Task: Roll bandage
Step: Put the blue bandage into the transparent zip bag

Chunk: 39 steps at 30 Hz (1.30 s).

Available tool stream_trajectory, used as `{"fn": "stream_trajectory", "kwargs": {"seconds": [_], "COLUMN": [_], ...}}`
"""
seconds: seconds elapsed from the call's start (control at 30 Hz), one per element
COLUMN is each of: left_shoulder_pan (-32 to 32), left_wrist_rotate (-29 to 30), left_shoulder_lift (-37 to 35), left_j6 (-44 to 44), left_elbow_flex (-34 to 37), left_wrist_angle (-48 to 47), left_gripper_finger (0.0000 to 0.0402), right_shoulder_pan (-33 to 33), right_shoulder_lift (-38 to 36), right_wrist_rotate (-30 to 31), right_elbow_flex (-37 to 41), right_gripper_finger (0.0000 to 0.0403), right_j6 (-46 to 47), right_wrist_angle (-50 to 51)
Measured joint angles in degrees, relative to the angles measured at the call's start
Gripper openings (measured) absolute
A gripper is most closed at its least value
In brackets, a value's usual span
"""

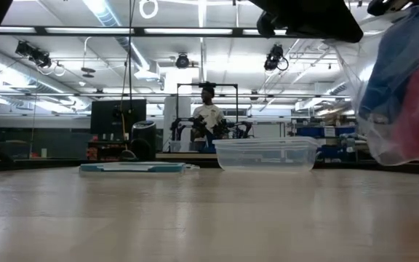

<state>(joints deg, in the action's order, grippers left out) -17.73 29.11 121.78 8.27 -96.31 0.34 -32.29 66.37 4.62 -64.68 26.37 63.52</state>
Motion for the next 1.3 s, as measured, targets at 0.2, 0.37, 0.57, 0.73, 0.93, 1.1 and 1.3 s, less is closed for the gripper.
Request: {"fn": "stream_trajectory", "kwargs": {"seconds": [0.2, 0.37, 0.57, 0.73, 0.93, 1.1, 1.3], "left_shoulder_pan": [0.13, 0.14, 0.08, 0.02, -0.62, -1.69, -1.84], "left_wrist_rotate": [1.22, 5.12, 7.62, 12.3, 15.28, 17.37, 19.71], "left_shoulder_lift": [0.0, 0.0, 0.0, 0.0, 0.02, 0.09, 0.09], "left_j6": [3.35, 5.02, 6.72, 7.54, 15.54, 24.83, 25.43], "left_elbow_flex": [0.0, 0.0, 0.0, 0.0, 0.0, 0.04, 0.07], "left_wrist_angle": [2.98, 3.33, 3.41, 4.05, 8.8, 11.98, 11.7], "left_gripper_finger": [0.0005, 0.0005, 0.0005, 0.0005, 0.0005, 0.0005, 0.0022], "right_shoulder_pan": [-0.02, -0.2, -0.2, -0.17, -0.17, -0.17, -0.2], "right_shoulder_lift": [0.1, 0.13, 0.13, 0.13, 0.13, 0.11, 0.11], "right_wrist_rotate": [-1.14, -0.79, -0.5, 0.07, -0.48, -0.92, -0.13], "right_elbow_flex": [-1.18, -1.18, -1.18, -1.18, -1.18, -1.23, -1.19], "right_gripper_finger": [0.0, 0.0, 0.0, 0.0, 0.0, 0.0, 0.0001], "right_j6": [-0.04, 0.33, 0.35, 0.4, 0.72, 0.94, 0.94], "right_wrist_angle": [2.13, 2.12, 2.06, 1.84, 1.97, 1.77, 1.9]}}
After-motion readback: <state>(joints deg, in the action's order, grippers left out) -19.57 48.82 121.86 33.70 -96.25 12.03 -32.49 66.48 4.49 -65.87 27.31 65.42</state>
